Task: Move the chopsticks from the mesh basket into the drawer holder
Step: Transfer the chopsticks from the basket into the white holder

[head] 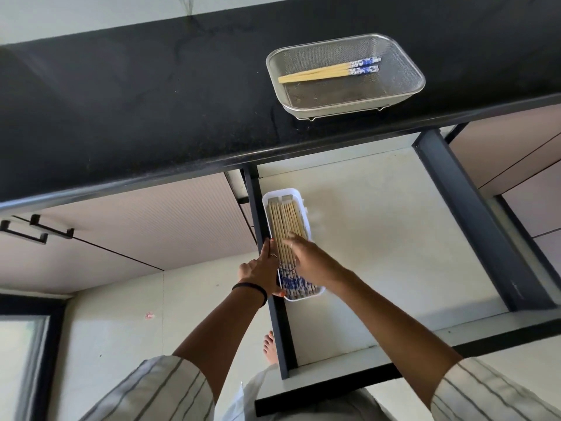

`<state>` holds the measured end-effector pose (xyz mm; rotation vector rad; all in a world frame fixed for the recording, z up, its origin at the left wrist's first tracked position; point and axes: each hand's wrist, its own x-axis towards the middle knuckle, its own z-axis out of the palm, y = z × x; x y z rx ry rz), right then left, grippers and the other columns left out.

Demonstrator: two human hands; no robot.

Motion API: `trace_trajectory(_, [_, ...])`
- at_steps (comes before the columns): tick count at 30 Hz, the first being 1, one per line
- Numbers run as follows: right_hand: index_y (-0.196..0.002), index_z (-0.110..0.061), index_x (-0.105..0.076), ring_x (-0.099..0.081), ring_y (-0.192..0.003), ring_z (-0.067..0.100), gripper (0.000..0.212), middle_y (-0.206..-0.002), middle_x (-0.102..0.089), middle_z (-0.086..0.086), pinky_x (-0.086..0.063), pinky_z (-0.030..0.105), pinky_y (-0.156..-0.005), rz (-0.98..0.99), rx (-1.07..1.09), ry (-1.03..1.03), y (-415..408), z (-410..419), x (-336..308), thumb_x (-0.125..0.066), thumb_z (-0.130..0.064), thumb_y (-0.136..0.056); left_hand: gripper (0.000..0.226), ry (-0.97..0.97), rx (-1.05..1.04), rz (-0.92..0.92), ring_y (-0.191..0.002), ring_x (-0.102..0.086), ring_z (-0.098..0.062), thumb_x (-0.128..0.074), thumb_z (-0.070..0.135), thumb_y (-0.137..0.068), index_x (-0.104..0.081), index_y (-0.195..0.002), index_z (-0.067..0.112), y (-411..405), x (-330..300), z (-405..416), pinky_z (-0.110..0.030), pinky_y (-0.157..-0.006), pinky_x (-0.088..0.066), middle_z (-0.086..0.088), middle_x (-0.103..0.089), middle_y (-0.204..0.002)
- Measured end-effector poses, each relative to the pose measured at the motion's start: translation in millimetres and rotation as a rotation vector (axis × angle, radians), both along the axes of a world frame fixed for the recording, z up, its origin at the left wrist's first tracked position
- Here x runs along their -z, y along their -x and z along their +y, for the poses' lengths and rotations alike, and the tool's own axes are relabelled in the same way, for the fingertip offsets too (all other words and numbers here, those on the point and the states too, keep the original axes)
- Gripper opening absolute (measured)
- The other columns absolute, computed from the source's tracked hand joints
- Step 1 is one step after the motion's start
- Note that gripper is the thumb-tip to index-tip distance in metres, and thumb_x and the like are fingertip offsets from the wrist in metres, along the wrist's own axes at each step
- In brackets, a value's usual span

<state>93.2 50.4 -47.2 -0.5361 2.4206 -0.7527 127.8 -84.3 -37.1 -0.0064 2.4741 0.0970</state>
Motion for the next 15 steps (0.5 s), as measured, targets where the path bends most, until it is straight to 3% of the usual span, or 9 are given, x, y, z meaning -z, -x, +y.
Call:
trace_trajectory(3, [-0.143, -0.006, -0.039, -0.059, -0.115, 0.016, 0.061, -0.155, -0.03, 0.014, -0.046, 0.022, -0.094, 0.084, -0.007, 0.049, 24.5, 9.5, -29.5, -0.039, 0.015, -0.086, 0.127, 0.029, 0.003, 0.005, -0.127, -0.051, -0.029, -0.079, 0.045, -0.073, 0.013, -0.153, 0.009, -0.1, -2.4, 2.2, -0.041, -0.098, -0.045, -0.004, 0.016, -0.161])
trace_trajectory(6, [-0.139, -0.004, -0.045, -0.055, -0.124, 0.026, 0.054, -0.151, -0.038, 0.017, -0.04, 0.01, -0.091, 0.198, -0.019, 0.082, 47.2, 21.6, -57.7, -0.04, 0.014, -0.088, 0.126, 0.066, 0.019, 0.0, -0.127, -0.051, -0.029, -0.078, 0.046, -0.073, 0.012, -0.153, 0.008, -0.1, -4.9, 5.3, -0.042, -0.099, -0.045, -0.005, 0.014, -0.162])
trace_trajectory(10, [-0.131, -0.002, -0.055, -0.042, -0.137, 0.025, 0.042, -0.148, -0.043, 0.016, -0.025, 0.024, -0.113, 0.338, 0.0, 0.12, 85.4, 38.6, -91.6, -0.041, 0.007, -0.092, 0.127, 0.136, 0.025, -0.022, -0.127, -0.051, -0.027, -0.077, 0.049, -0.073, 0.012, -0.153, 0.007, 1.3, -5.8, 11.1, -0.042, -0.1, -0.044, -0.005, 0.014, -0.162])
trace_trajectory(15, [-0.125, -0.002, -0.06, -0.047, -0.131, 0.025, 0.035, -0.139, -0.051, 0.016, -0.027, 0.022, -0.11, 0.513, 0.003, 0.113, 140.7, 60.2, -134.7, -0.046, -0.001, -0.093, 0.124, 0.179, 0.017, -0.004, -0.142, -0.032, -0.022, -0.078, 0.049, -0.072, 0.006, -0.153, 0.009, -1.9, -0.7, 15.0, -0.044, -0.107, -0.038, -0.003, 0.013, -0.162])
